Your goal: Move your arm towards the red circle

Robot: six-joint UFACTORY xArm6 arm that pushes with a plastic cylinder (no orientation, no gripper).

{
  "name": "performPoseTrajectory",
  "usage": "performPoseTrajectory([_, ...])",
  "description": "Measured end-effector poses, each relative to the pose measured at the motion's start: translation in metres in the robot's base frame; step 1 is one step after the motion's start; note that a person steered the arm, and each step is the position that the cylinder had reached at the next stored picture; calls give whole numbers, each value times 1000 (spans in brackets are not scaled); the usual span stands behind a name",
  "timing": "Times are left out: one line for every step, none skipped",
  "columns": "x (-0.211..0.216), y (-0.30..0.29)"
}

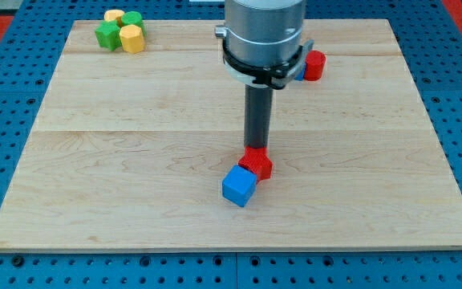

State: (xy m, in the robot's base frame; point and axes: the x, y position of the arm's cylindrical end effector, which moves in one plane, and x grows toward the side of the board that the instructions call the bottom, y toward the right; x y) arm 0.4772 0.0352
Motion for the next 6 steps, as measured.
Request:
performPoseTrajectory([12,2])
performPoseTrajectory([23,4])
performPoseTrajectory([2,26])
performPoseTrajectory([-44,90])
performPoseTrajectory([-116,105])
performPoseTrajectory([-194,109])
